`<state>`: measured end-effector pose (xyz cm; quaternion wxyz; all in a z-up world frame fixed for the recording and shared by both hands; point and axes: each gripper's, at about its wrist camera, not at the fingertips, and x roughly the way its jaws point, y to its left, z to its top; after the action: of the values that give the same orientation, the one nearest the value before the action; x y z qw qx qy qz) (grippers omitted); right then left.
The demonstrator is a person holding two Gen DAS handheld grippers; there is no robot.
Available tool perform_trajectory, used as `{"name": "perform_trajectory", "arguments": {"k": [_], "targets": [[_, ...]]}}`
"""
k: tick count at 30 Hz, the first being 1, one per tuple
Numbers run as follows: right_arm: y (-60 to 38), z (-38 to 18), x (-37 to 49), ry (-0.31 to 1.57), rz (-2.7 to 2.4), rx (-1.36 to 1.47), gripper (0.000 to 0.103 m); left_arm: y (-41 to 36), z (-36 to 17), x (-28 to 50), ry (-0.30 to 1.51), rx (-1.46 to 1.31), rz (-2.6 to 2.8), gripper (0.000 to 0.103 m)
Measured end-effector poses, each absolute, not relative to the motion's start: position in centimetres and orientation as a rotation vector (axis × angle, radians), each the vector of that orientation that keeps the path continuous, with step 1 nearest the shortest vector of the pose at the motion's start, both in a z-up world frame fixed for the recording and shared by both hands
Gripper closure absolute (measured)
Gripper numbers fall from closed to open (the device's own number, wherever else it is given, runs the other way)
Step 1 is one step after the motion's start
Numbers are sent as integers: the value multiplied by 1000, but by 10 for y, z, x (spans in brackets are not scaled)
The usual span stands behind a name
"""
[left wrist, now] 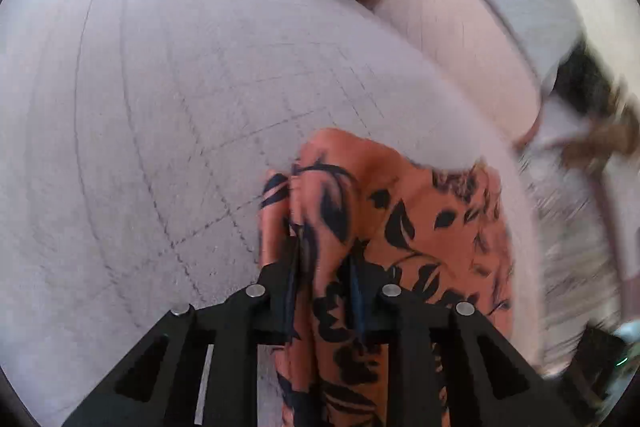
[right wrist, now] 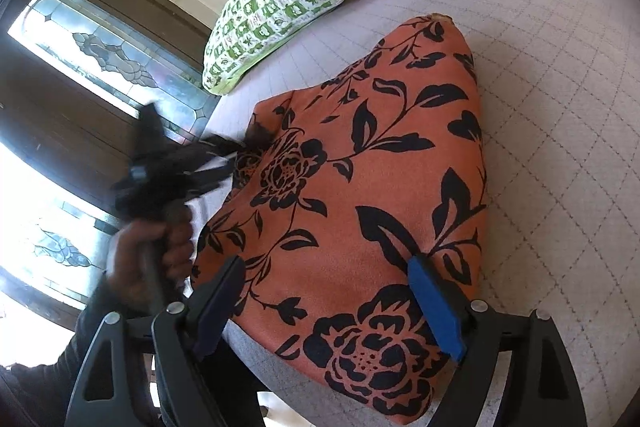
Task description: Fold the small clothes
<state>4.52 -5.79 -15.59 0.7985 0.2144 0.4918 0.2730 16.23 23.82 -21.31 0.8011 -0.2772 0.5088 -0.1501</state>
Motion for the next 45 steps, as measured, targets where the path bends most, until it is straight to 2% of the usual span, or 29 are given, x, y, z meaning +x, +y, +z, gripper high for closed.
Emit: {"name": "perform_trajectory", "arguments": {"k": [5,8,10,11,12,19,22,30,33,36,40,42,45], "targets": [[-55,-157,46,1063,587,438,17,250,-217,154,1085,-662,-317,80],[-51,-154,47,1074,582,412,15,218,-187,145,1061,-414,-235,71],[-50,-150,47,1082,568,405,15,202,-169,130,1012,-273,-208,61],[-51,-148,46,1083,560,408,15,194,-159,115,985,-197,-182,51],[-52,-145,44,1080,550,413,15,191,-154,107,971,-173,-172,47],[-41,-124,39,965,524,383,15,190,-138,60,935,-140,-143,46],[-42,-156,53,1059,492,418,15,184,-138,55,947,-134,-130,46],[-49,-112,71,960,519,453,15,185,-142,60,941,-134,-118,46],[-53,-123,99,974,524,520,15,186,-145,58,947,-129,-99,46],[-56,-166,126,1122,472,597,14,185,-139,52,922,-135,-105,46],[-68,-145,124,1035,542,659,14,169,-126,45,848,-141,-177,46],[-84,-138,126,982,502,656,14,153,-133,51,847,-100,-220,46],[-111,-158,142,1011,402,725,14,142,-172,68,968,-45,-178,44]]}}
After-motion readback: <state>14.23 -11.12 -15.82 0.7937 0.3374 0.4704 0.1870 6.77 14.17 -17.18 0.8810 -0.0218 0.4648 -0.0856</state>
